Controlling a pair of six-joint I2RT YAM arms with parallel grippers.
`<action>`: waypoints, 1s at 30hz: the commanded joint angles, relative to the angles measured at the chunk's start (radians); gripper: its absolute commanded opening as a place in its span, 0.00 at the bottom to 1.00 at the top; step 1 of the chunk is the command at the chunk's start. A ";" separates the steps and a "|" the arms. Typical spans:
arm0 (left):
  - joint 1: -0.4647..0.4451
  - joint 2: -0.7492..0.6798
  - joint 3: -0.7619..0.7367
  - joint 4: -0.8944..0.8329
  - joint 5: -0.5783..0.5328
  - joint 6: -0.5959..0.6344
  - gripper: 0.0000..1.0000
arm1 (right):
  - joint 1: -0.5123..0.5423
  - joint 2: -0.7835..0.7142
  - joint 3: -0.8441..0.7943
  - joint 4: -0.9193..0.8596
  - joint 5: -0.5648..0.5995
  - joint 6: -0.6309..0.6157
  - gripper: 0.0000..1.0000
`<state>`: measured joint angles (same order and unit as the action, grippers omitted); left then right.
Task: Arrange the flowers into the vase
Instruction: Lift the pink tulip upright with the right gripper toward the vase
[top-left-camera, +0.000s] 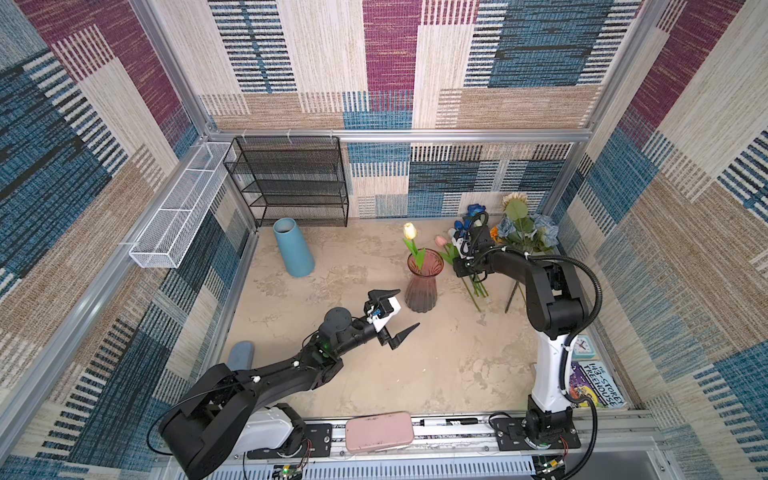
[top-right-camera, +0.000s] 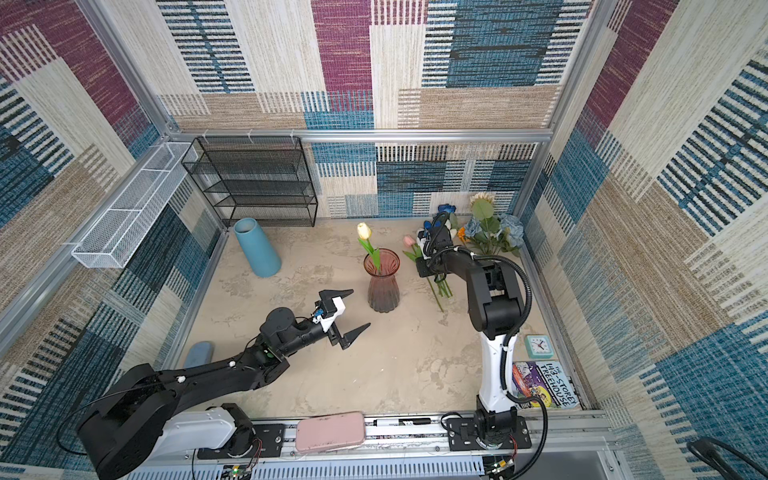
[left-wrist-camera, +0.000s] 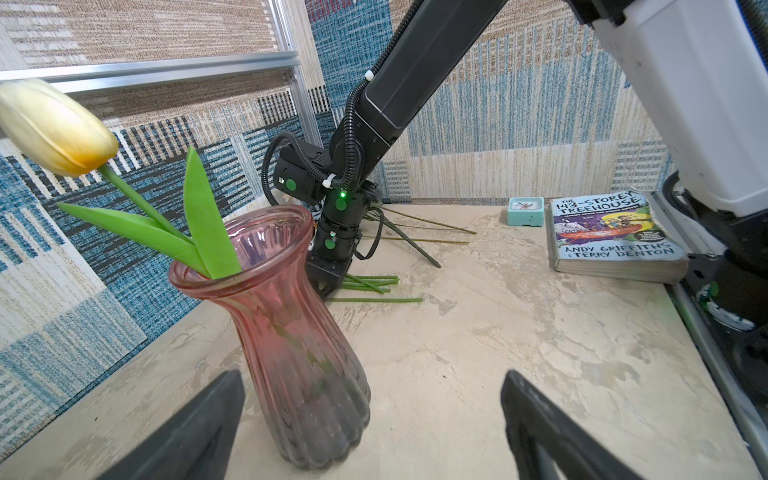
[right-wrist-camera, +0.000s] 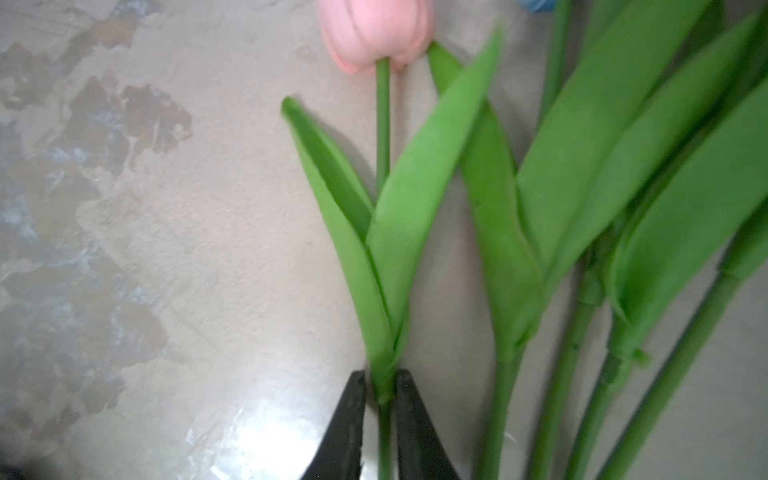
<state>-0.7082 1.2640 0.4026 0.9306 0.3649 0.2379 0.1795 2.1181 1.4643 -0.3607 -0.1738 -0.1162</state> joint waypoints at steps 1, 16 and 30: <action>0.001 0.002 0.005 0.053 -0.014 0.012 0.99 | 0.010 -0.002 -0.005 0.003 -0.037 0.015 0.13; 0.001 -0.042 0.002 0.039 -0.030 0.021 0.99 | 0.015 -0.157 -0.077 0.119 -0.073 0.097 0.00; 0.000 -0.165 0.008 0.069 -0.015 -0.035 0.99 | 0.016 -0.647 -0.280 0.502 -0.396 0.219 0.00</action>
<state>-0.7090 1.1194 0.4015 0.9546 0.3252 0.2295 0.1944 1.5318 1.2133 -0.0330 -0.4232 0.0460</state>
